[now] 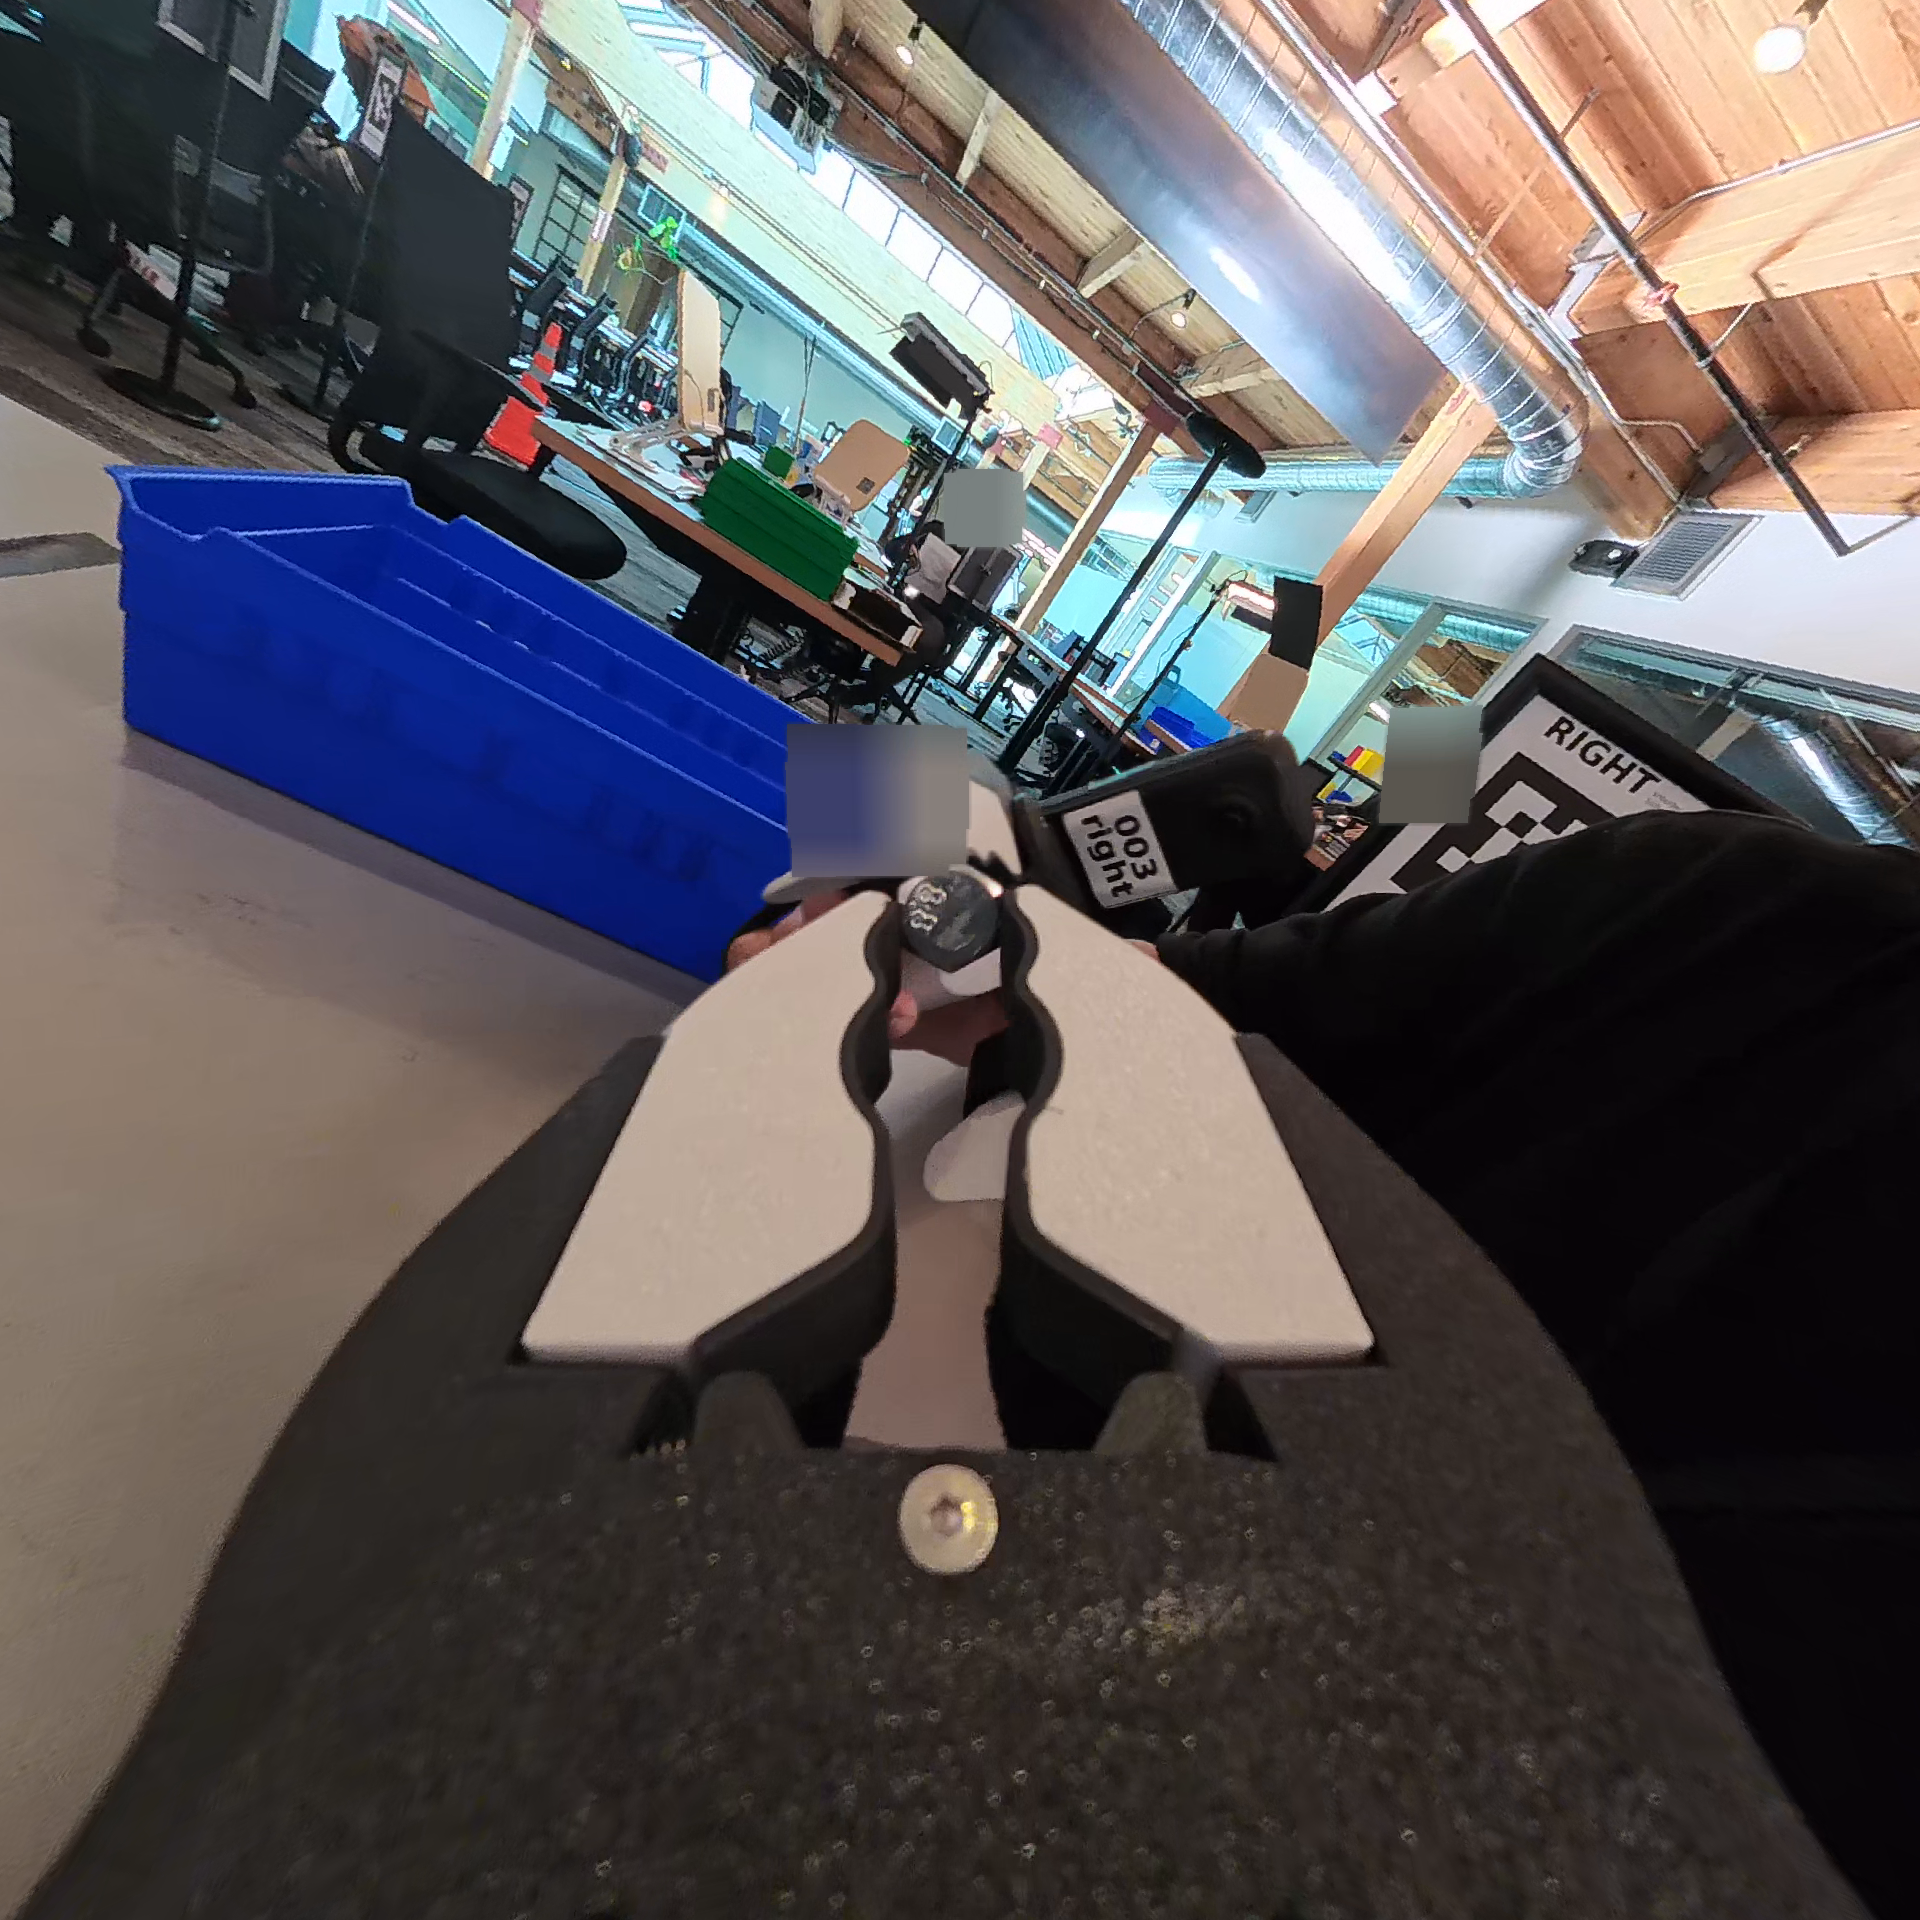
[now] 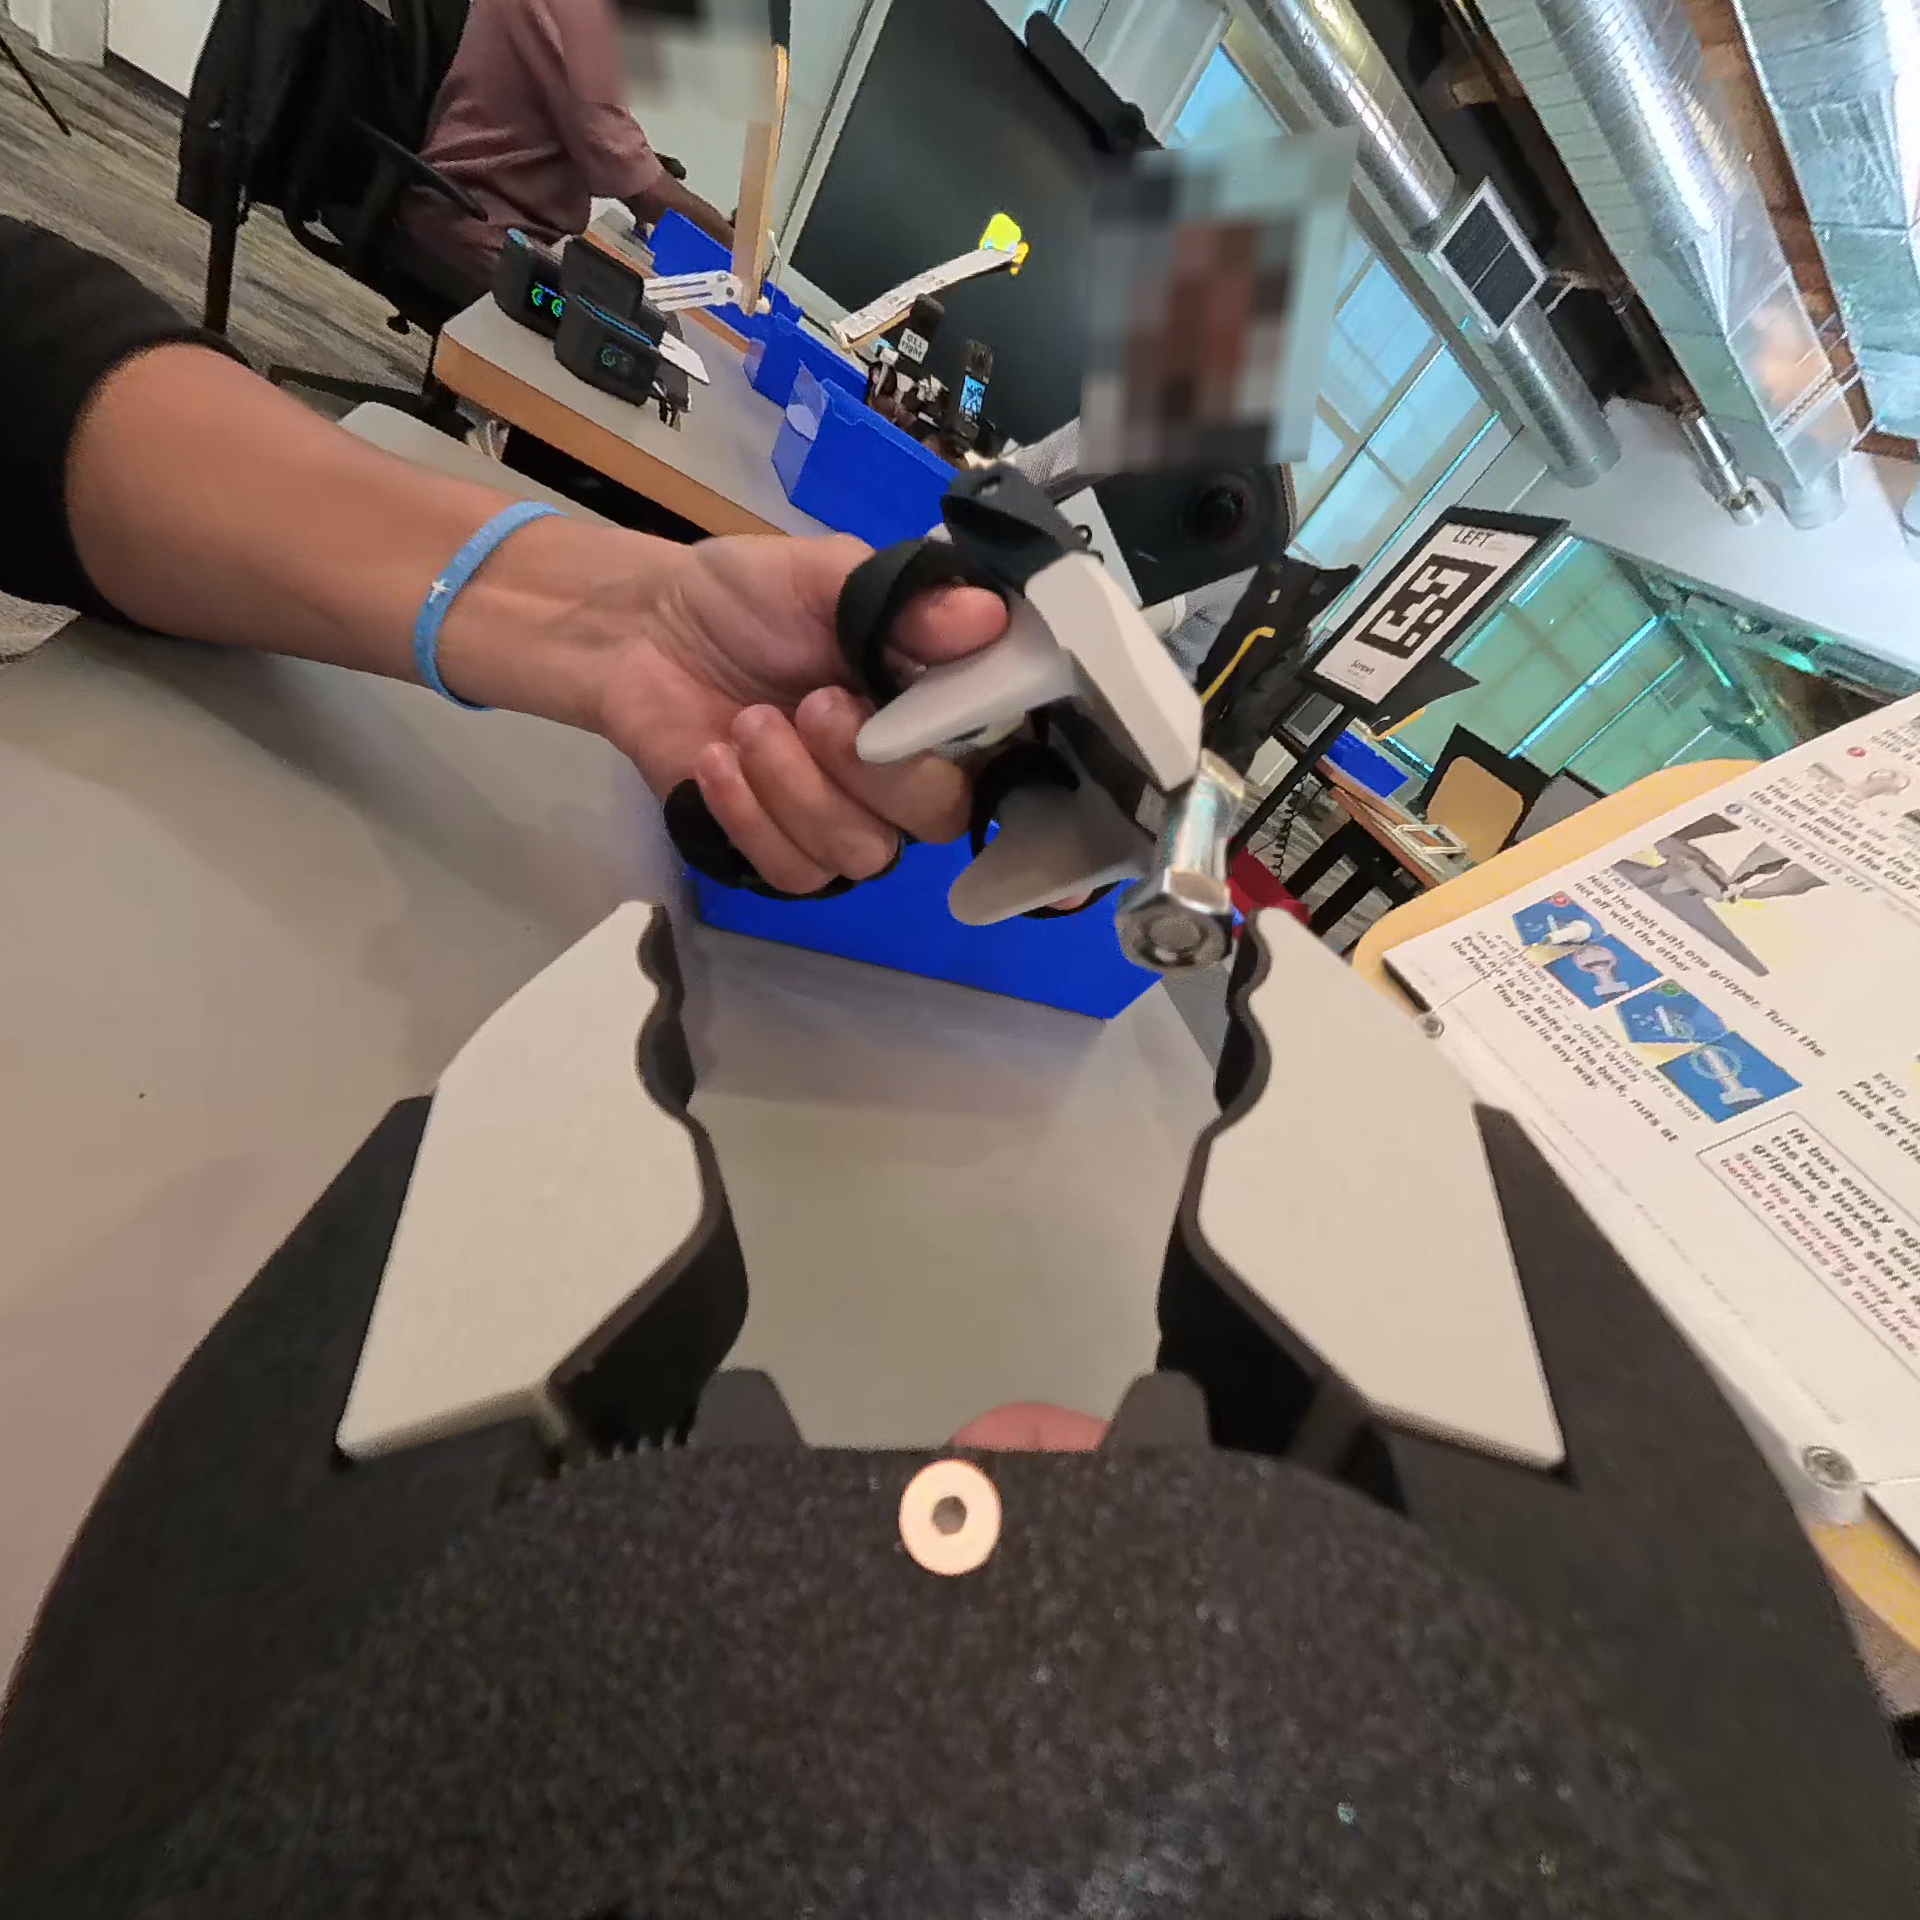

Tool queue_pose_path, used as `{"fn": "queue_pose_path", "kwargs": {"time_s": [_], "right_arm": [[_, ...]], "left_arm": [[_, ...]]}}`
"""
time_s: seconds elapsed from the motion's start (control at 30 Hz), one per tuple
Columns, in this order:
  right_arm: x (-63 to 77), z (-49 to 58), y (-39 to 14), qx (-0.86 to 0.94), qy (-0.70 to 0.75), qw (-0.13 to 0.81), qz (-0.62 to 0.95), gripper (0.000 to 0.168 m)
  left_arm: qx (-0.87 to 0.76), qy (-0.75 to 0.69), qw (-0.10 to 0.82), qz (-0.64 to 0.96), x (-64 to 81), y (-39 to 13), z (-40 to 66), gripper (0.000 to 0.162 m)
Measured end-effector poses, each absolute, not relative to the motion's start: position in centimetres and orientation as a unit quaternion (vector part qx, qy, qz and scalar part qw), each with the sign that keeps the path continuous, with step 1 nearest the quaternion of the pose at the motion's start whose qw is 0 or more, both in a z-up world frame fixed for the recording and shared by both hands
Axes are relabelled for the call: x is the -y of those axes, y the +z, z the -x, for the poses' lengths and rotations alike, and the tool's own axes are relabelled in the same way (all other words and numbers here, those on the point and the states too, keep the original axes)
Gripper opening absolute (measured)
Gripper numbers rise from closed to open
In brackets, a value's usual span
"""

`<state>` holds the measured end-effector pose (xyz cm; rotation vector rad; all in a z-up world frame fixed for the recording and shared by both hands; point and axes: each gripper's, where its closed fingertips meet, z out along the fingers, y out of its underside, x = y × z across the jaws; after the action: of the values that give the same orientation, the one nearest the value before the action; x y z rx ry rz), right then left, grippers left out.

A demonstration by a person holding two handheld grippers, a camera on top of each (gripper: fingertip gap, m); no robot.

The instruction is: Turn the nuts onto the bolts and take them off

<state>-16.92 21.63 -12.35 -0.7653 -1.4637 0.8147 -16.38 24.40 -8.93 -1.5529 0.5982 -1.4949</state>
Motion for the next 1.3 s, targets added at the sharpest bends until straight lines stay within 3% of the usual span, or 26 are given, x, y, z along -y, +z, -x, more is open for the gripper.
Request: {"fn": "queue_pose_path", "kwargs": {"time_s": [0.33,0.6,1.0,1.3], "right_arm": [[-21.4,17.6,-14.3,0.635,0.378,0.571,0.357,0.101],[-21.7,16.3,-10.9,0.610,0.347,0.635,0.322,0.099],[-21.4,17.8,-13.1,0.621,0.337,0.621,0.340,0.105],[-23.0,17.4,-13.2,0.576,0.393,0.599,0.394,0.081]], "left_arm": [[-0.234,-0.610,0.436,0.619,-24.5,-8.8,16.4,0.016],[-0.223,-0.614,0.441,0.616,-24.7,-8.6,16.8,0.016],[-0.228,-0.625,0.436,0.607,-24.3,-8.3,16.4,0.016],[-0.230,-0.622,0.435,0.609,-24.3,-8.5,16.6,0.017]]}}
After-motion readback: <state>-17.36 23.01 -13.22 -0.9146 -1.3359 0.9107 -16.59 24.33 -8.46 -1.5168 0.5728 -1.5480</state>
